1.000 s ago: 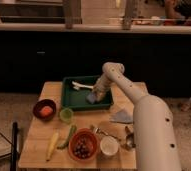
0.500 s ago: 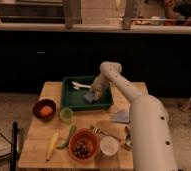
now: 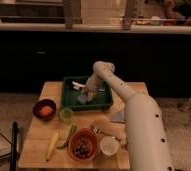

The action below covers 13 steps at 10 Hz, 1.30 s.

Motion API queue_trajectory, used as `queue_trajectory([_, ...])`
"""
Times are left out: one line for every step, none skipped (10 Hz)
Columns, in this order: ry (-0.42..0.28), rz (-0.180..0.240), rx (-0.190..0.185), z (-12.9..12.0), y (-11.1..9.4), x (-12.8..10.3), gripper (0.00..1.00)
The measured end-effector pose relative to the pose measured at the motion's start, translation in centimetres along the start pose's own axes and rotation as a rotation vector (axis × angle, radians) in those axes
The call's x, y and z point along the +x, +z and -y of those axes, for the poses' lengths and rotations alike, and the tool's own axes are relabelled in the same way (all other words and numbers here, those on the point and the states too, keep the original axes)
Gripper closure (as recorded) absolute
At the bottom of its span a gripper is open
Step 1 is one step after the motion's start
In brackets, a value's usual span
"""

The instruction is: Wipe tray with sponge

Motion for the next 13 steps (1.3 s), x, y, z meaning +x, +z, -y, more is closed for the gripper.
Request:
queue_trajectory([-0.004, 0.003, -0.009, -0.7, -0.3, 0.0, 1.0])
queue_trajectory([0.0, 0.002, -0.019, -1.4, -0.6, 0.3, 1.0])
queue_trajectory([0.013, -0.006, -0.03, -2.4, -1.1, 1.2, 1.0])
queue_trajectory([0.026, -0.014, -0.036, -3.1, -1.4, 1.9, 1.0])
queue_trajectory([0.046, -0.025, -0.037, -3.7, -1.9, 2.7, 1.0])
queue_trajectory([0.069, -0.04, -0.039, -4.2, -2.3, 3.5, 1.0])
queue_trajectory([0.085, -0.052, -0.035, -4.3, -2.5, 4.1, 1.0])
queue_trajectory([0.096, -0.062, -0.026, -4.0, -2.8, 4.5, 1.0])
queue_trajectory([0.102, -0.068, -0.018, -3.8, -2.9, 4.8, 1.0])
queue_trajectory([0.108, -0.073, -0.003, -3.4, -3.1, 5.0, 1.0])
queue_trajectory([0.11, -0.074, 0.014, -2.8, -3.4, 5.1, 1.0])
queue_trajectory([0.109, -0.073, 0.029, -2.4, -3.6, 5.0, 1.0])
queue_trajectory([0.104, -0.067, 0.049, -1.6, -4.0, 4.5, 1.0])
